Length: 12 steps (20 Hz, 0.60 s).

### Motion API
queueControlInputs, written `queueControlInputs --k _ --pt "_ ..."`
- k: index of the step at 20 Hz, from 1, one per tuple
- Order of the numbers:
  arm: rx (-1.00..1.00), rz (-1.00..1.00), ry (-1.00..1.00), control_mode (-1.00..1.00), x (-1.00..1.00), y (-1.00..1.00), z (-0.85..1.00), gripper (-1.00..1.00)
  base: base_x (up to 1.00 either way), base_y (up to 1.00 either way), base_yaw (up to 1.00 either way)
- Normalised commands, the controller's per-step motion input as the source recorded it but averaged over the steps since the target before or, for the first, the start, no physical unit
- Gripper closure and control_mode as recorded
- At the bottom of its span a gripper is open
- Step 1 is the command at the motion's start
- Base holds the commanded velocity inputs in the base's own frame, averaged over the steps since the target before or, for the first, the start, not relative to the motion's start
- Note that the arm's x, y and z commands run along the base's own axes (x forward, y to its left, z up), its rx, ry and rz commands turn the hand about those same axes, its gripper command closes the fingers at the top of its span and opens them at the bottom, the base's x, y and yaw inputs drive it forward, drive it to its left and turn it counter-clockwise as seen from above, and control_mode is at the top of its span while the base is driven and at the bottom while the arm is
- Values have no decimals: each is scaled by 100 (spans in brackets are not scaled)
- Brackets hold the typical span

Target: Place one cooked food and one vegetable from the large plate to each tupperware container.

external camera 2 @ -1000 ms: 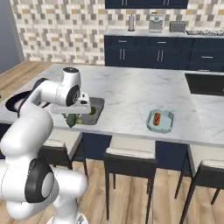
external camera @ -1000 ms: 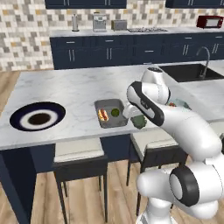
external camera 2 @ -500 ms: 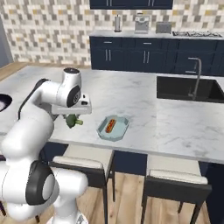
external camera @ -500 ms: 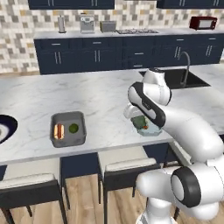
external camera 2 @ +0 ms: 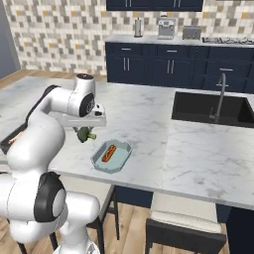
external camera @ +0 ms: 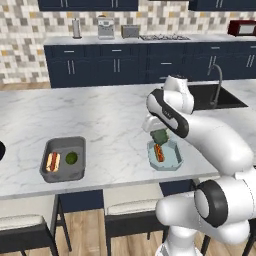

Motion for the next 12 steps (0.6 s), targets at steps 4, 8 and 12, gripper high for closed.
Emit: queueControlInputs --k 4,8,12 --pt "0 18 4 -100 86 -39 -37 100 0 0 0" --pt "-5 24 0 -100 28 -28 -40 100 0 0 0" --pt "-14 28 0 -100 11 -26 -37 100 0 0 0"
